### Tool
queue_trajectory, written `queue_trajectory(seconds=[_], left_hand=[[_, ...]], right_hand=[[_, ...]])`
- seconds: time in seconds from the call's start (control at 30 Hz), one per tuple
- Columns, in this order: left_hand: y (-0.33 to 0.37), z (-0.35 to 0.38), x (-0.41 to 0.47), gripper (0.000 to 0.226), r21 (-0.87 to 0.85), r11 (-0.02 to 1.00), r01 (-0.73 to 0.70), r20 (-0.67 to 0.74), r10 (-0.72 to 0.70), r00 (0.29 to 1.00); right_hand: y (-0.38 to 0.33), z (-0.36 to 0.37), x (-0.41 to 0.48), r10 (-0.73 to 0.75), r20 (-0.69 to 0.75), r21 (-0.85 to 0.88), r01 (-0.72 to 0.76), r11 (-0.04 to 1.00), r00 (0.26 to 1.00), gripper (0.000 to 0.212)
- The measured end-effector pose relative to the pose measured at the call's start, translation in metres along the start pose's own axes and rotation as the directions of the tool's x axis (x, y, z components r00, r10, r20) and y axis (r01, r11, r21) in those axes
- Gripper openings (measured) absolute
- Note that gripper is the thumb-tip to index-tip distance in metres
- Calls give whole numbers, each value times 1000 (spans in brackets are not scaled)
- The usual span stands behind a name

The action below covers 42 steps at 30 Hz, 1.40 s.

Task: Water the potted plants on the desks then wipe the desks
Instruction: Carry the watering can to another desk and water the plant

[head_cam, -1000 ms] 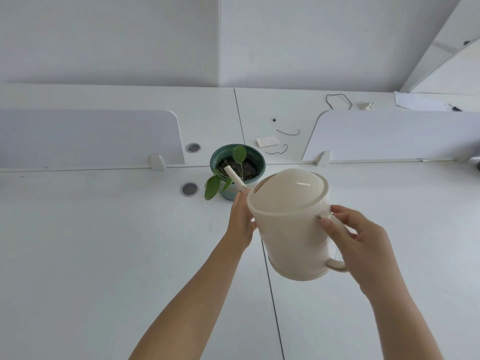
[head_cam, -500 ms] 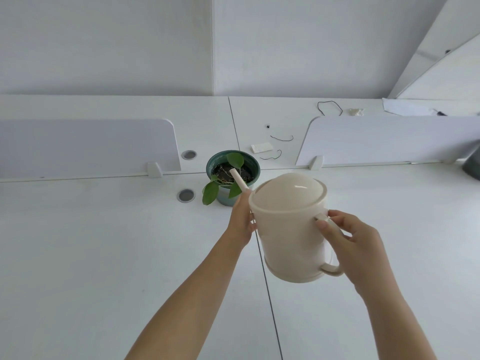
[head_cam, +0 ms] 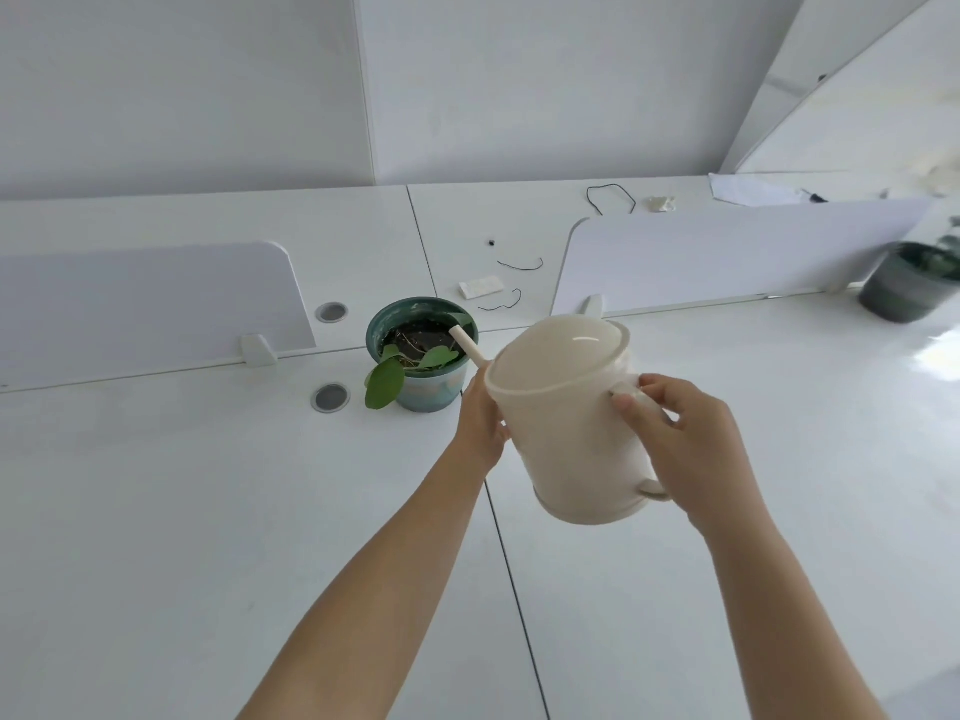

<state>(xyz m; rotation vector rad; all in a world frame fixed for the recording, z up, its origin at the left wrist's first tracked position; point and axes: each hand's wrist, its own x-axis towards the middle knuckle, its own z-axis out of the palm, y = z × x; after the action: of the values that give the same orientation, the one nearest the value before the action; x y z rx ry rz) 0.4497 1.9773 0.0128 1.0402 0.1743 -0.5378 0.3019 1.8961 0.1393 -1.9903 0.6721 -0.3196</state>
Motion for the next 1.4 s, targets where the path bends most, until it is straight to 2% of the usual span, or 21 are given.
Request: queue_trajectory(seconds=[0.17, 0.37, 0.47, 0.63, 0.73, 0.9, 1.03, 1.27, 1.4], left_hand=[[2, -2, 5, 24, -66, 996, -52, 60, 56, 997], [1, -9, 2, 11, -99, 993, -65, 40, 70, 997], [1, -17, -1, 24, -129, 989, -66, 36, 71, 997], [3, -26, -12, 15, -140, 985, -97, -20, 96, 995], [0, -33, -20, 11, -115, 987, -109, -26, 106, 994], [-8, -45, -37, 15, 2, 1000, 7, -81, -7, 997], [-18, -52, -62, 20, -29, 998, 62, -86, -65, 994], [-47, -74, -92, 32, 12, 998, 60, -146, -58, 988], [-59, -92, -111, 35, 0, 1000, 21, -201, -20, 979]], right_hand=[[-8, 4, 8, -53, 12, -68, 54, 996, 999, 15], [-7, 9, 10, -99, 52, -74, 103, 992, 994, 19], [-4, 11, 9, -95, 91, -42, 100, 994, 991, 19], [-1, 14, 4, -101, 134, -25, 105, 994, 986, 18], [8, 12, -2, -81, 140, 0, 82, 997, 987, 15], [35, 1, -21, 0, 143, 104, -15, 994, 990, 12], [68, -5, -33, 48, 178, 89, -65, 994, 983, 13], [117, -3, -50, 109, 219, 97, -133, 986, 970, 9], [139, 3, -59, 125, 287, 112, -163, 980, 950, 13]])
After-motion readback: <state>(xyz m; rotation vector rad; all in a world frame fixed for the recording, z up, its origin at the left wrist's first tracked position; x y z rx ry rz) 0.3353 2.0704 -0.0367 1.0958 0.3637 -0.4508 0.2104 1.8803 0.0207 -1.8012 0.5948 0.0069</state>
